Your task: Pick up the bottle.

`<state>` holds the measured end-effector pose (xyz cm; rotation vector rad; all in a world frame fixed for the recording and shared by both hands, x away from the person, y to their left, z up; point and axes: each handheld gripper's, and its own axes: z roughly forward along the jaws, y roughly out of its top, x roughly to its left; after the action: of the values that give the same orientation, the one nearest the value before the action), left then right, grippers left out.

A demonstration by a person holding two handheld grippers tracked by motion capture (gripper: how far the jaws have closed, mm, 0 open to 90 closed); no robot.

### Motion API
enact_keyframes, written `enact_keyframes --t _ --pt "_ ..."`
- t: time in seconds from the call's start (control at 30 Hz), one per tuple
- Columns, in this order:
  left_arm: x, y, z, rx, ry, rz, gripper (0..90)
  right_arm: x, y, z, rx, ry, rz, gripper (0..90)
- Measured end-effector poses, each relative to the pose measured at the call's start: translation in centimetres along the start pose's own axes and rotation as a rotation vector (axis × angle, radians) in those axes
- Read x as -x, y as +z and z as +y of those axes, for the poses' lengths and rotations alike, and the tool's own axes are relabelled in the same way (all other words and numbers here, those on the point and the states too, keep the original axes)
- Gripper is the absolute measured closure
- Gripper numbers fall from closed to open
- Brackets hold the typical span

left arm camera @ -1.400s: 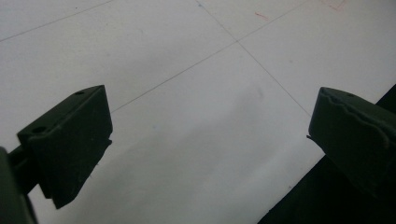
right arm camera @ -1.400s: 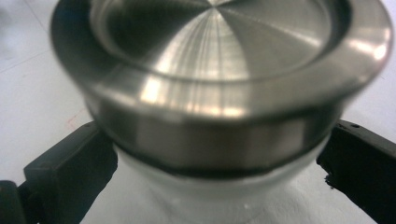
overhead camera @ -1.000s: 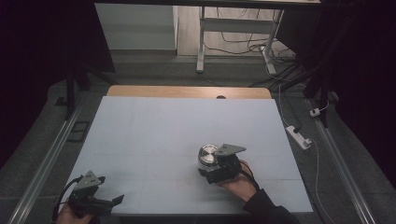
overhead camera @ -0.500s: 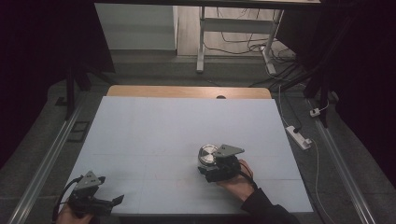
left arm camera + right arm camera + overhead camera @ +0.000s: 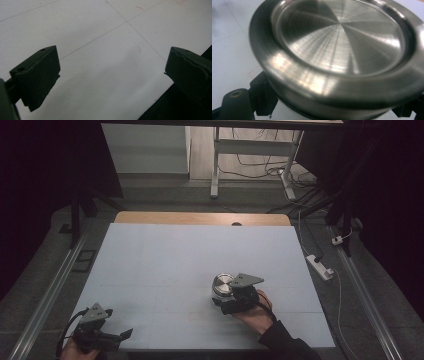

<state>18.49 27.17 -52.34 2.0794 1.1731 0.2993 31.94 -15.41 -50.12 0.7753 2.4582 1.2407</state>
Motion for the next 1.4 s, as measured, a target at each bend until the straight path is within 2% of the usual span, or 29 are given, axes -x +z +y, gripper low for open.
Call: enact_keyframes --t 0.37,0.73,0.93,1.13,1.4 --pt "-0.1 0.0 0.0 -0.003 -0.006 -0.006 0.7 -0.2 -0.3 1.5 0.024 -0.009 0.032 14.7" --pt "-0.1 0.1 0.0 -0.008 -0.005 -0.011 0.7 -1.2 0.8 2.6 0.022 -0.044 0.057 14.7" --pt "-0.1 0.1 0.1 -0.012 -0.003 -0.01 0.7 -1.7 1.4 3.2 0.02 -0.044 0.085 14.7" --pt "-0.1 0.2 0.1 -0.015 -0.003 -0.011 0.7 -2.3 1.9 3.6 0.013 -0.061 0.087 14.7" --pt "-0.4 0.1 0.1 -0.017 -0.034 -0.021 0.0 -2.6 2.2 3.9 0.012 -0.062 0.096 14.7"
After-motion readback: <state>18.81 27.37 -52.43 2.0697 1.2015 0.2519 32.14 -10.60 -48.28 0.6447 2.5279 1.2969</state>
